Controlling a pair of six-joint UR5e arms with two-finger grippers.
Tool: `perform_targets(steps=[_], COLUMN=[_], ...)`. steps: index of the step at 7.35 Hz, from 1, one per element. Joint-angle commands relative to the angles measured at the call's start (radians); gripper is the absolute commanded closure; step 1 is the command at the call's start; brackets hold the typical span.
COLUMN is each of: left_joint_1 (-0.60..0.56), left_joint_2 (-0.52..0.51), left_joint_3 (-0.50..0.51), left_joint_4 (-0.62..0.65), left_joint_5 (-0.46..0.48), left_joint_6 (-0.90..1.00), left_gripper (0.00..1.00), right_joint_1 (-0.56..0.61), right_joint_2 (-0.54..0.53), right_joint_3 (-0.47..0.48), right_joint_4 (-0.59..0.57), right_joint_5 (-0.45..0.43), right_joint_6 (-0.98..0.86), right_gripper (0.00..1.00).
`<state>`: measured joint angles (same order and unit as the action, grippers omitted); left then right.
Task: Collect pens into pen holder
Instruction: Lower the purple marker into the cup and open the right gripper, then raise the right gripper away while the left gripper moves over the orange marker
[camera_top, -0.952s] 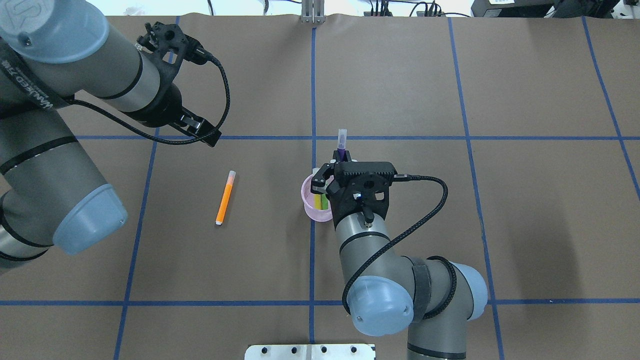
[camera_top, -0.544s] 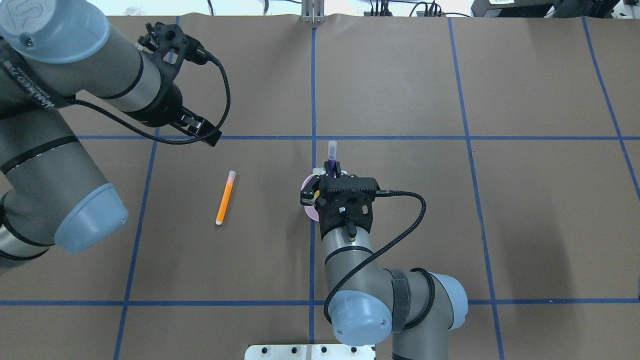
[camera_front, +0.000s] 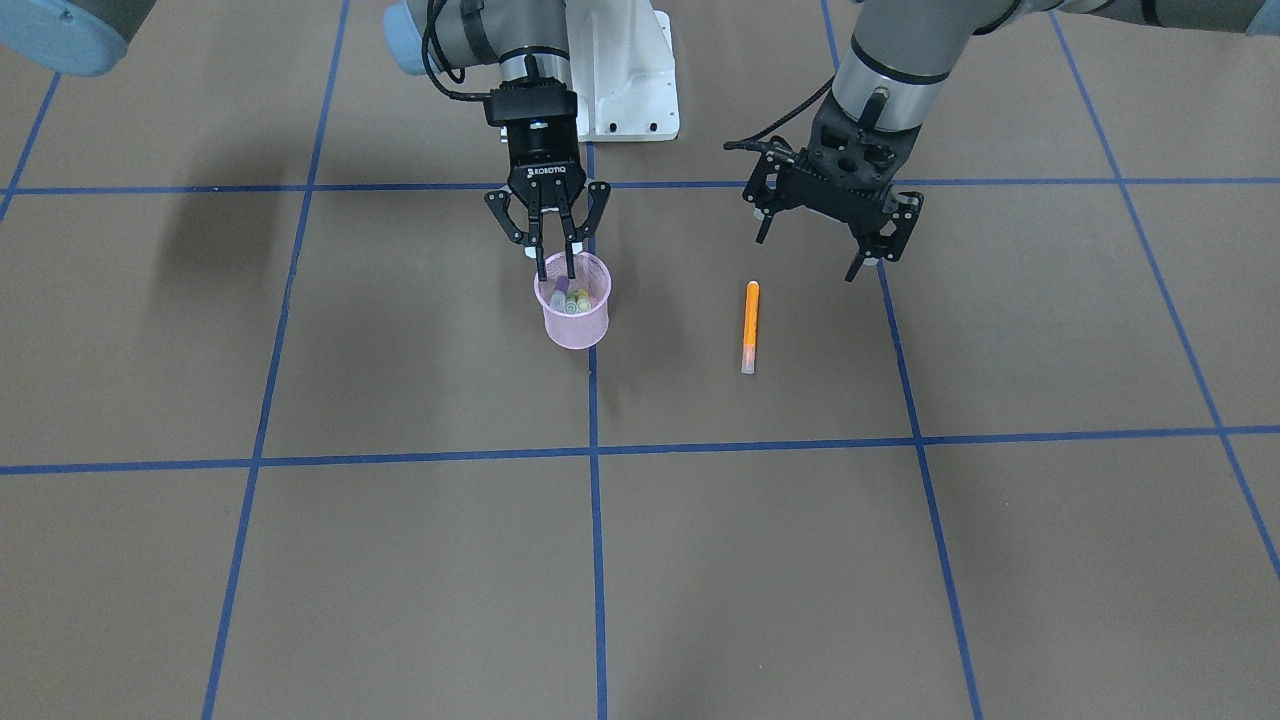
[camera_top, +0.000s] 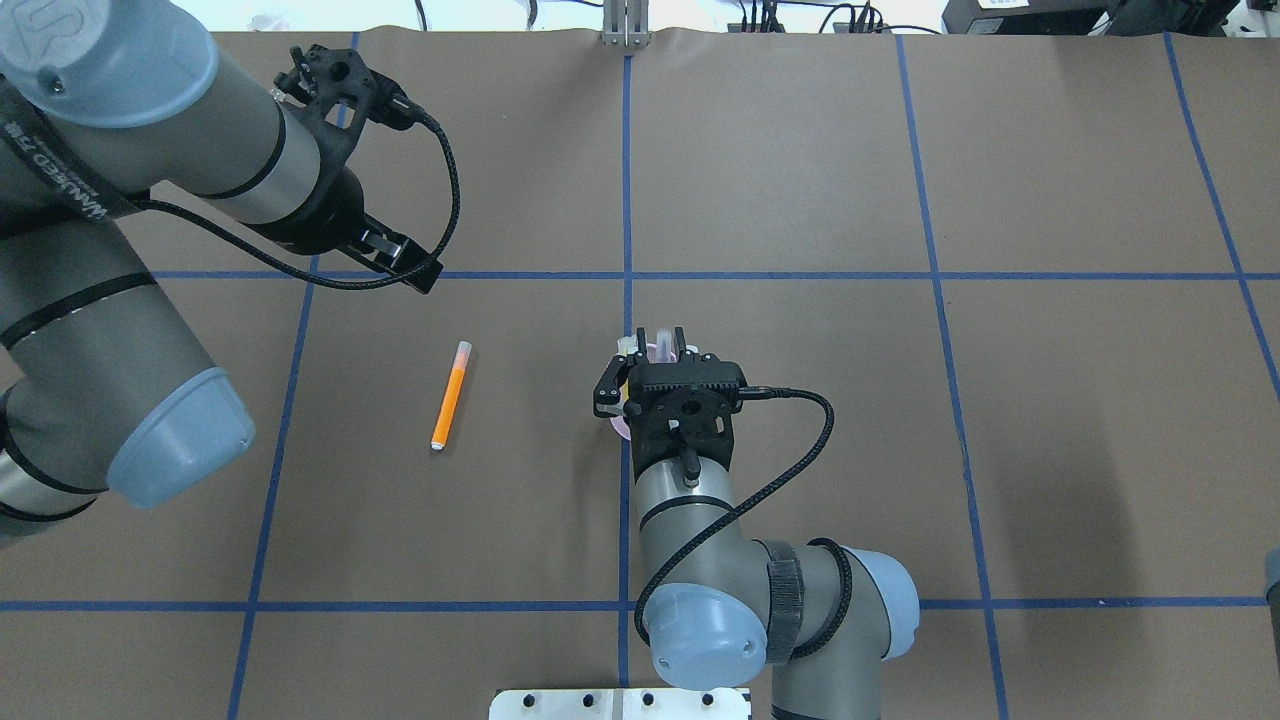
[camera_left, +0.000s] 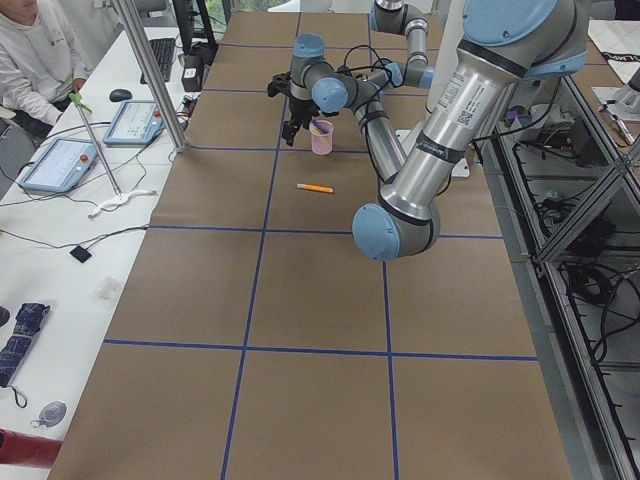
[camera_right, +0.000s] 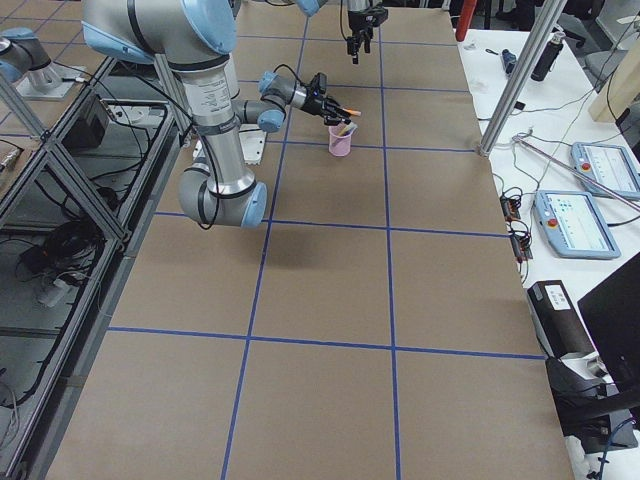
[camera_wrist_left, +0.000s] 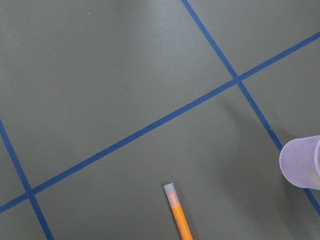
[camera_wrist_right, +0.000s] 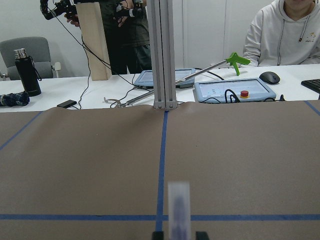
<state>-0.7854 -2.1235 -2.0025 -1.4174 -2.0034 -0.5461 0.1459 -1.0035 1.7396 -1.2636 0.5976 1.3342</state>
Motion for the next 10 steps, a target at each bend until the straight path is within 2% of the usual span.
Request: perform_targets(steps=[1,2,3,4,5,6,7,8,9,10], left_joint_1=[0.000,0.000,0.009,0.047,0.087,0.093,0.124,0.142,0.149,0.152], left_joint_2=[0.002,0.004,0.004,-0.001,0.007,0.011,0.011,0.011,0.007,-0.004], left_joint_3=[0.002,0.007,0.020,0.051,0.066,0.108,0.157,0.207,0.279,0.338], left_joint_4=[0.000,0.000,0.000,-0.002,-0.033,-0.076,-0.096,-0.136,-0.203,-0.245], left_joint_5=[0.000,0.002,0.002,0.002,0.003,0.005,0.015,0.085,0.087,0.086], left_joint_6=[0.000,0.000,-0.006,-0.105,-0.220,-0.282,-0.284,-0.288,-0.290,-0.288], left_gripper=[0.00,0.00,0.00,0.00,0.00,0.00,0.00,0.00,0.00,0.00], right_joint_1=[0.013,0.056,0.129,0.230,0.348,0.451,0.557,0.648,0.720,0.756], right_joint_2=[0.000,-0.001,-0.003,-0.010,-0.009,-0.007,-0.030,-0.067,-0.102,-0.130], right_joint_3=[0.056,0.116,0.123,0.123,0.126,0.126,0.126,0.124,0.124,0.124], right_joint_4=[-0.002,-0.013,-0.014,-0.035,-0.142,-0.201,-0.207,-0.211,-0.208,-0.206], right_joint_5=[0.051,0.164,0.301,0.490,0.715,0.904,1.088,1.228,1.317,1.353], right_joint_6=[-0.013,-0.016,-0.016,-0.021,-0.050,-0.120,-0.203,-0.277,-0.391,-0.442], right_gripper=[0.00,0.00,0.00,0.00,0.00,0.00,0.00,0.00,0.00,0.00])
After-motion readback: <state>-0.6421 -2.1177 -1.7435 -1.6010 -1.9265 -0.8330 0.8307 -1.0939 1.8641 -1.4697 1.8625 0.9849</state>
